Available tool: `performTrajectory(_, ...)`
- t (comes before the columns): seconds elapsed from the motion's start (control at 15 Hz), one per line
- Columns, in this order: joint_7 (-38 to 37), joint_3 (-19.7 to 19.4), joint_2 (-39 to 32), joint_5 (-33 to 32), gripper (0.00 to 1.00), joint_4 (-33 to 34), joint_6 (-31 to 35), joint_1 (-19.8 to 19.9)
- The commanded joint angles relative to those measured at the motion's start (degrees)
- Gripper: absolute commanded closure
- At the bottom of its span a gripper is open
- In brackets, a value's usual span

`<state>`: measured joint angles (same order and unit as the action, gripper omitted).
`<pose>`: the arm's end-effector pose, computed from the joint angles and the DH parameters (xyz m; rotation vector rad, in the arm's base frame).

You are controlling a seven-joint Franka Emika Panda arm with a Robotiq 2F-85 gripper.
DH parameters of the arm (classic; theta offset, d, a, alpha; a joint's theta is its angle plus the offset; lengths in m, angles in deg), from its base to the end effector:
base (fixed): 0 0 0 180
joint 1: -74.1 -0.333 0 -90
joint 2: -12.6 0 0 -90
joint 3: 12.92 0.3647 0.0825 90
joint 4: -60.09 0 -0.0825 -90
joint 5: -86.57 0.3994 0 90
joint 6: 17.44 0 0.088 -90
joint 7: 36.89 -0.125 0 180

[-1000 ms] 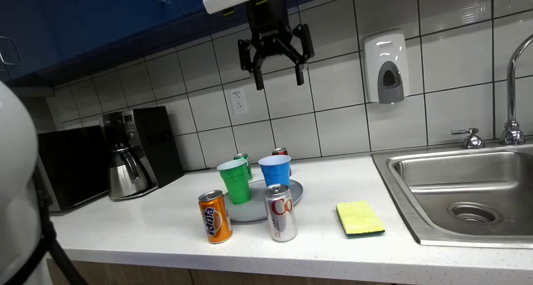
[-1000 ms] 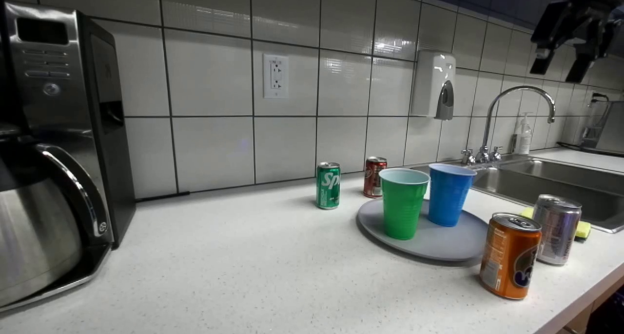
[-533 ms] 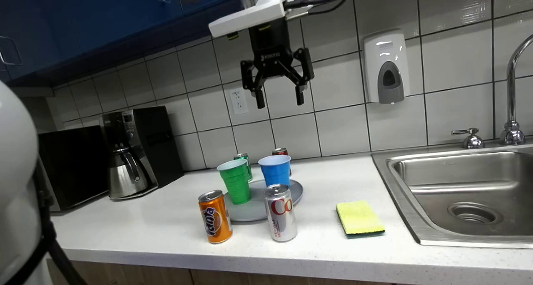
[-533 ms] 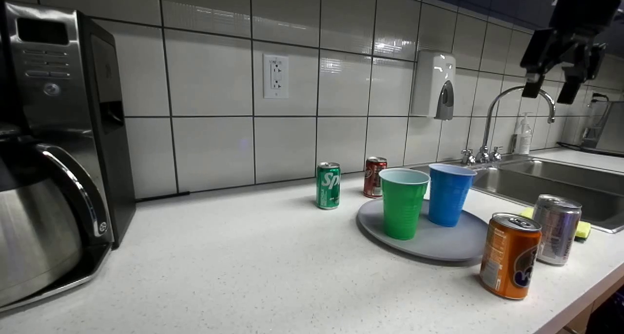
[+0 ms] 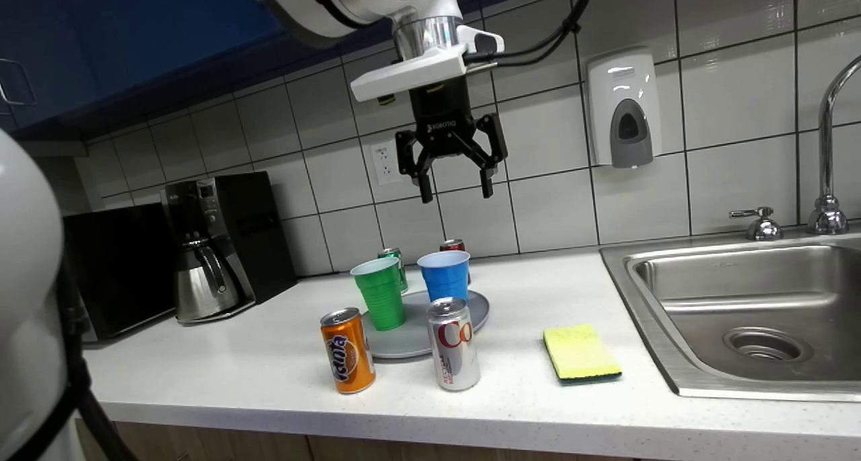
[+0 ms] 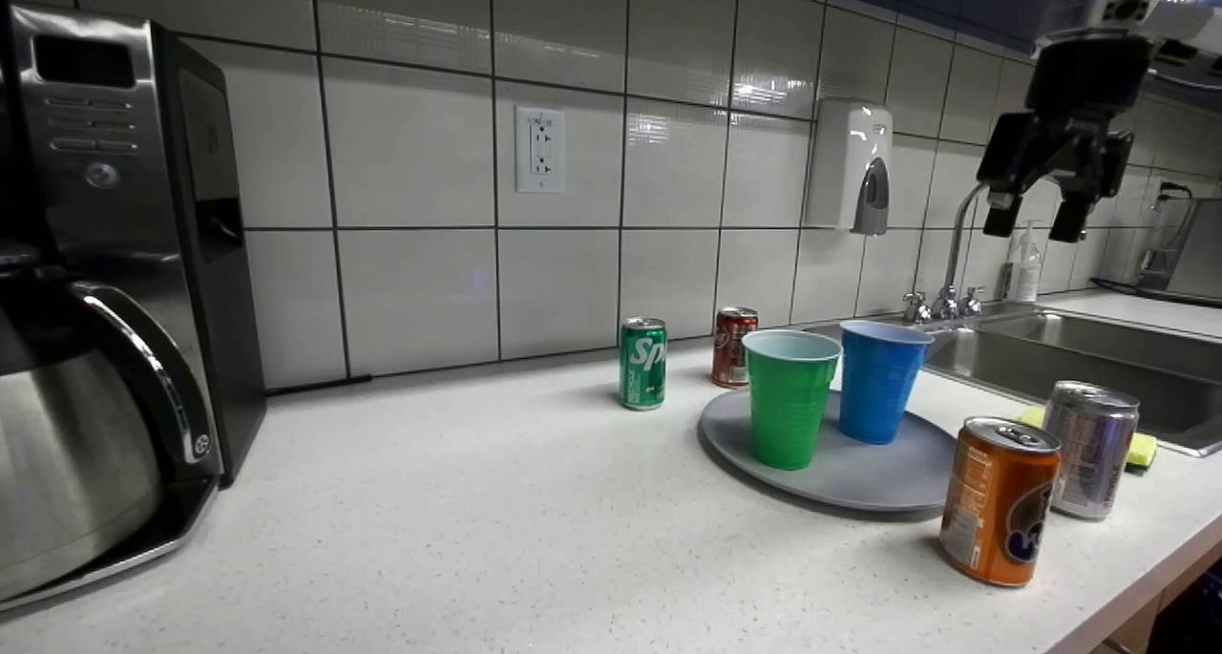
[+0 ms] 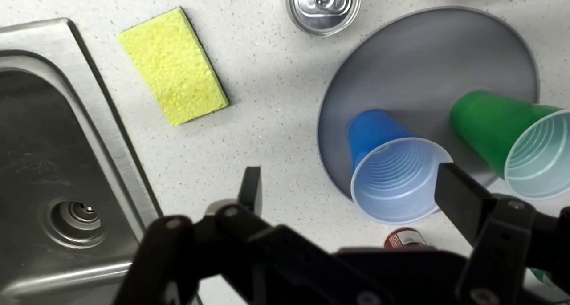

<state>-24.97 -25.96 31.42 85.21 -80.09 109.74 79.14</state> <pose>0.4223 -0.1424 0.4481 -3.1068 0.1332 -0.1627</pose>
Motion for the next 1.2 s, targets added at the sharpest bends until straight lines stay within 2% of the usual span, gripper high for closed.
performTrajectory(0.0,0.43,1.33,-3.86,1.25,0.00,0.70,4.79,0.01)
performTrajectory(0.47,1.14,2.87,-10.90,3.36,0.00,2.28,11.58,-1.21)
performTrajectory(1.13,2.32,4.15,-20.17,7.26,0.00,8.16,12.55,-0.82)
